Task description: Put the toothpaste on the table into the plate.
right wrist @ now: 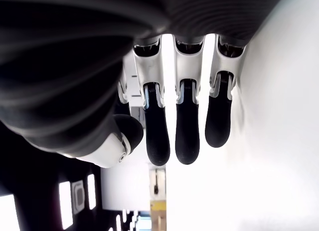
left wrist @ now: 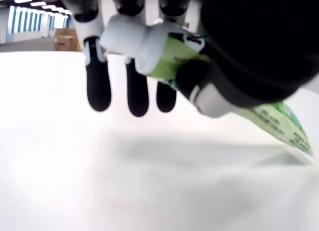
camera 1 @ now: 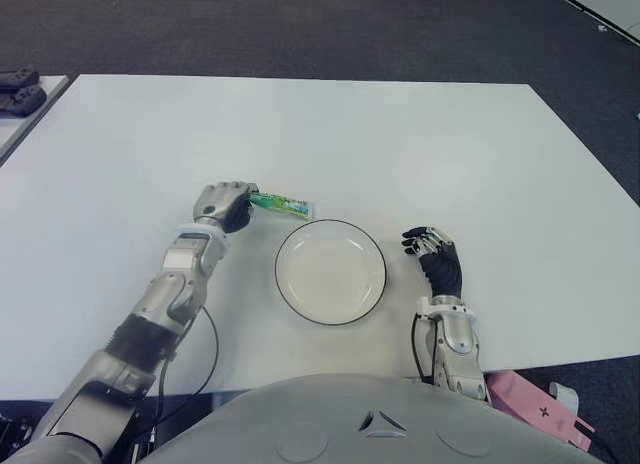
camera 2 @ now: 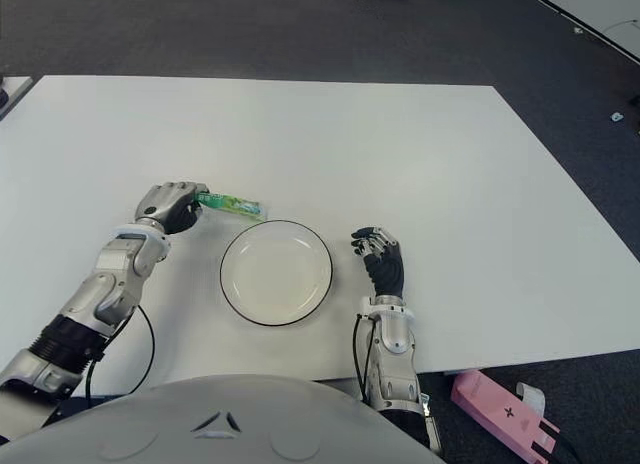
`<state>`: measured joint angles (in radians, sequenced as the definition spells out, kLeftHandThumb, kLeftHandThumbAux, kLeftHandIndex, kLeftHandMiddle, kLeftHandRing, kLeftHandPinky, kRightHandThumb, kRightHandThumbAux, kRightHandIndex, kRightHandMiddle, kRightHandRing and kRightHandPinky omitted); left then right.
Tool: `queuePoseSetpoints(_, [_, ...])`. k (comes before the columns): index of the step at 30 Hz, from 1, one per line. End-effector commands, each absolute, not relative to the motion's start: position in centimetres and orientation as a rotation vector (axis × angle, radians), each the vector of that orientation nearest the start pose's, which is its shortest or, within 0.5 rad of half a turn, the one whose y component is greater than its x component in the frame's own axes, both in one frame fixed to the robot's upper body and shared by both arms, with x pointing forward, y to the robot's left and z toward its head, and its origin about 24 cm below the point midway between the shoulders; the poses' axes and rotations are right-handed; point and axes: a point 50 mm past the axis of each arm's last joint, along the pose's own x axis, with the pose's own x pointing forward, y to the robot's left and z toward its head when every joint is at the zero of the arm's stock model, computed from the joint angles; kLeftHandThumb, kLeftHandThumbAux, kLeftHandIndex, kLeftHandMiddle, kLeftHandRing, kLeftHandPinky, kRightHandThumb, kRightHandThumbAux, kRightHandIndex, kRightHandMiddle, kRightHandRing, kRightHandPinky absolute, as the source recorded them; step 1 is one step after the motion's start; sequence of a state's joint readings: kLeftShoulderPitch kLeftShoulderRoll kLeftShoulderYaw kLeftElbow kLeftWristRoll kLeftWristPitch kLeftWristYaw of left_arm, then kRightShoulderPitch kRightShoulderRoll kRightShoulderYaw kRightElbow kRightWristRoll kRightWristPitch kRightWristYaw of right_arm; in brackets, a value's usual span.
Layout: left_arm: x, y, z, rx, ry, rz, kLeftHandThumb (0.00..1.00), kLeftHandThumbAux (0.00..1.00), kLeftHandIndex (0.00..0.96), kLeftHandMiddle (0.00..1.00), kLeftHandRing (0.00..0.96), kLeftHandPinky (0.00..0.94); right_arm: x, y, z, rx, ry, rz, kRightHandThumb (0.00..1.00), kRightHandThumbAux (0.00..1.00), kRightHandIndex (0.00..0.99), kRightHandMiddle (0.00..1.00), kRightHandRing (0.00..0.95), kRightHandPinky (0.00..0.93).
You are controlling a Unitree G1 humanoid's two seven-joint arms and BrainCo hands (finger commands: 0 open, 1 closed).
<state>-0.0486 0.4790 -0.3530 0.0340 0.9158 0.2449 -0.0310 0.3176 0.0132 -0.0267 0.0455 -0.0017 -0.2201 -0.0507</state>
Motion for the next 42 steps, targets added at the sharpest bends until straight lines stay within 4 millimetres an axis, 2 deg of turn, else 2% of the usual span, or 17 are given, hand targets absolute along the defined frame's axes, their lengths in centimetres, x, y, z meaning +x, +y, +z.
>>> queuePoseSetpoints(1, [25.0,18.3,3.5,1.413,0.064,-0.155,0.717,0.704,0.439,0.954,0.923,0.925,17.7,-17.5,-1.9,-0.003,0.155,-0.165,0.71,0.725,0.428,0.475,0.47,0.467])
queuePoseSetpoints(15, [24.5,17.9,6.1,1.415,-0.12,-0.017,0.714,0.705,0.439,0.951,0.921,0.92,17.9,-17.4,-2.1,-0.013,0.148,-0.151,0.709,0.725,0.427,0.479,0.472,0.466])
queuePoseSetpoints(20, [23.3,16.7,7.5,1.372,-0.165,-0.014,0.713,0.705,0.439,0.948,0.918,0.917,18.1,-17.4,-2.1,-0.01,0.144,-0.149,0.709,0.725,0.428,0.479,0.471,0.464])
queuePoseSetpoints(32, [21.1,15.2,8.2,1.266,-0.258,-0.132,0.714,0.705,0.44,0.923,0.901,0.892,18.2,-17.4,-2.2,-0.007,0.139,-0.147,0.709,0.725,0.429,0.48,0.47,0.461])
queuePoseSetpoints(42, [19.8,14.6,8.3,1.179,-0.364,-0.319,0.714,0.705,0.441,0.894,0.889,0.88,18.2,-17.3,-2.2,0.003,0.138,-0.143,0.708,0.725,0.429,0.481,0.466,0.457])
